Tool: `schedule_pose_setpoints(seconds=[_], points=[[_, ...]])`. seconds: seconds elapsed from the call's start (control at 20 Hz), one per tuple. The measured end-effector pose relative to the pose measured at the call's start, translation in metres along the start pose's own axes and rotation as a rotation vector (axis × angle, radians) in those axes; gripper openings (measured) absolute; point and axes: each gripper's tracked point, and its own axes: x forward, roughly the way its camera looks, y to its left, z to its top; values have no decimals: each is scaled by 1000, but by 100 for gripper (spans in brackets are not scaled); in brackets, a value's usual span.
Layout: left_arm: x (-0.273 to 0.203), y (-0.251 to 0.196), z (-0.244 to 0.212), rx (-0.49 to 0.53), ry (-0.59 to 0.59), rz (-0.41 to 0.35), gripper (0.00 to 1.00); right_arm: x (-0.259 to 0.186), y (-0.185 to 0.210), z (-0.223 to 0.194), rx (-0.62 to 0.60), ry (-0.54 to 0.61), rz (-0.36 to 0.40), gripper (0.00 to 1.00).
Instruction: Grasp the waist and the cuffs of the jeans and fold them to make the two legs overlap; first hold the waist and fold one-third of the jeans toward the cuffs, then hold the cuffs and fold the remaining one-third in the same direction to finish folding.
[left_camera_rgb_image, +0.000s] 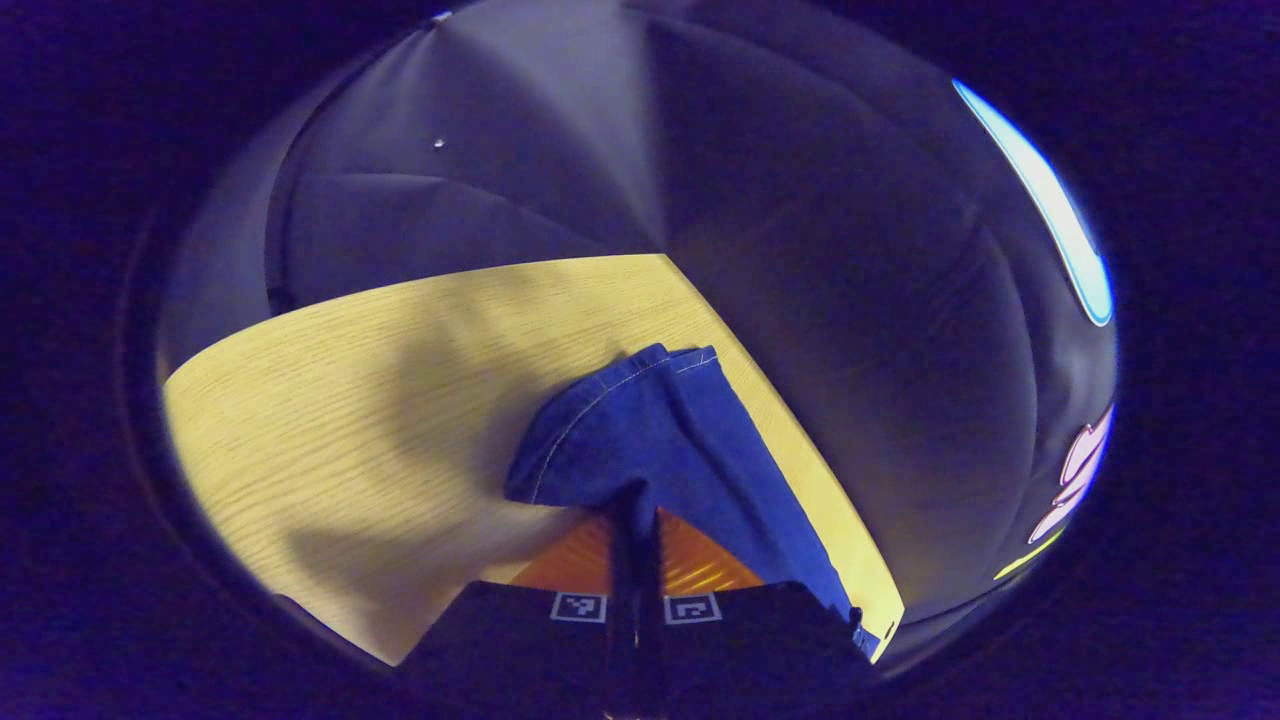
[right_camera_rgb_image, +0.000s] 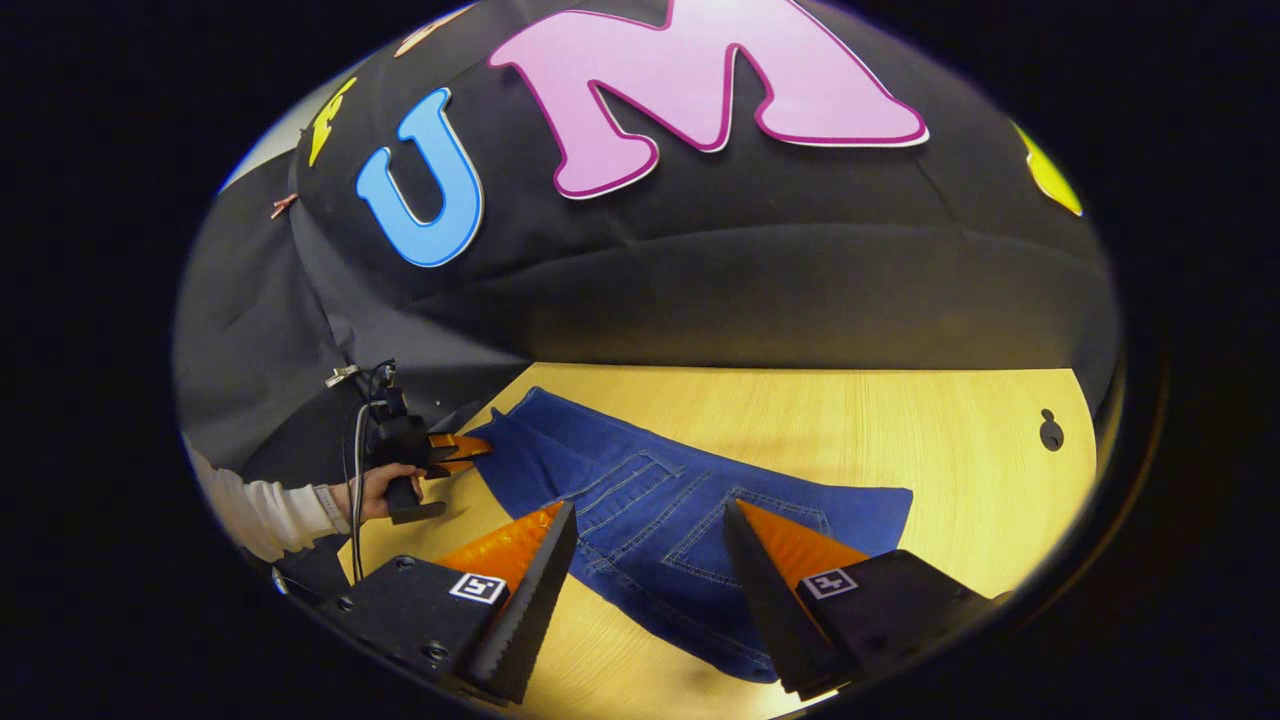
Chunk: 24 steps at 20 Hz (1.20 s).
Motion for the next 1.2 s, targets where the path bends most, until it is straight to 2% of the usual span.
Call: schedule_pose_setpoints(seconds=[0.1,0.25,0.4,0.5,0.6,0.75,0.85,0.95,1.0,1.1,1.15,1.2], points=[[-15,-32,16,68,-58,-85,6,-2,-1,0,14,-6,1,91],[-48,-109,27,223,-85,-228,6,-7,1,3,15,-20,2,91],[-97,-190,25,291,-95,-410,6,-16,4,7,20,-38,3,91],[-128,-233,4,366,-70,-488,6,-28,0,11,24,-54,-7,91],[-156,-276,-44,454,-14,-557,6,-44,-6,17,30,-75,-23,91],[-155,-315,-128,693,35,-602,6,-75,-28,21,36,-105,-79,91],[-133,-331,-185,825,110,-597,6,-101,-46,24,33,-125,-125,90],[-97,-335,-226,973,169,-557,6,-127,-65,20,35,-136,-172,91],[-81,-333,-250,1067,204,-519,6,-138,-73,16,40,-135,-191,91],[-55,-302,-287,1297,328,-385,6,-157,-88,9,46,-130,-225,91],[-48,-297,-293,1446,347,-316,8,-168,-95,5,48,-131,-238,91],[-44,-300,-287,1568,309,-299,10,-176,-104,3,43,-129,-267,91]])
